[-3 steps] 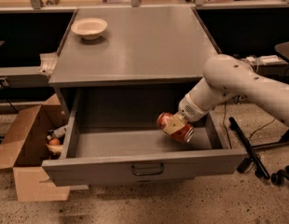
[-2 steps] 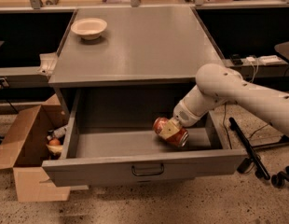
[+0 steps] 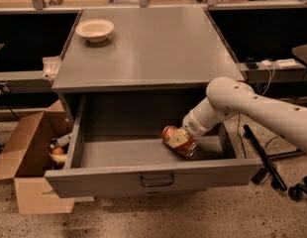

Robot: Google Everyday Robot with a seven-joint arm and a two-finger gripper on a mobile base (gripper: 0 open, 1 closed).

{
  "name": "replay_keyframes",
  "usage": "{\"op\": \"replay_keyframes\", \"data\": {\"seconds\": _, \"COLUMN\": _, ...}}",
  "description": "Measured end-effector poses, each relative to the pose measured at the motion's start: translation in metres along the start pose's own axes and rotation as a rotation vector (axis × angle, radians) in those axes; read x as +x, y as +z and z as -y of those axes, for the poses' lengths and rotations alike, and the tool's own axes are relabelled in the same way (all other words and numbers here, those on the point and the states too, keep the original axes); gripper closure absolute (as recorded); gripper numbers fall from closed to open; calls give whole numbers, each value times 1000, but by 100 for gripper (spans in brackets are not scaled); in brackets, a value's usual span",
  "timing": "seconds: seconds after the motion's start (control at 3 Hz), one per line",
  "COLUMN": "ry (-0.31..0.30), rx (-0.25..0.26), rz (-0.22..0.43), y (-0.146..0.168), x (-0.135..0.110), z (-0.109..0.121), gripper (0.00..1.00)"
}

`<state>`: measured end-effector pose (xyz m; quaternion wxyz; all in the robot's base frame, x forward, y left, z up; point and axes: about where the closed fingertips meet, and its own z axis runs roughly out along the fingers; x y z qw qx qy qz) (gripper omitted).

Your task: Place coke can into top drawer

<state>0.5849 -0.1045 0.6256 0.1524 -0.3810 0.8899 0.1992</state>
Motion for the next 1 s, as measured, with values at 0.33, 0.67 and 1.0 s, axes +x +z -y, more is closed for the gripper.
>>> {"op": "replay_keyframes", "data": {"seconds": 0.33, "ry": 13, "rx": -15, "rz": 34, "y": 0, "x": -3, "z": 5, "gripper": 19}}
{"op": "replay_keyframes", "data": {"seconds": 0.67, "ry": 17, "rx": -34, "rz": 75, "y": -9, "x": -8, "z": 7, "gripper": 0}}
{"op": "replay_keyframes", "data": {"seconds": 1.0, "ry": -1, "rx": -57, "rz": 183, "y": -49, "x": -20, "z": 1, "gripper": 0}}
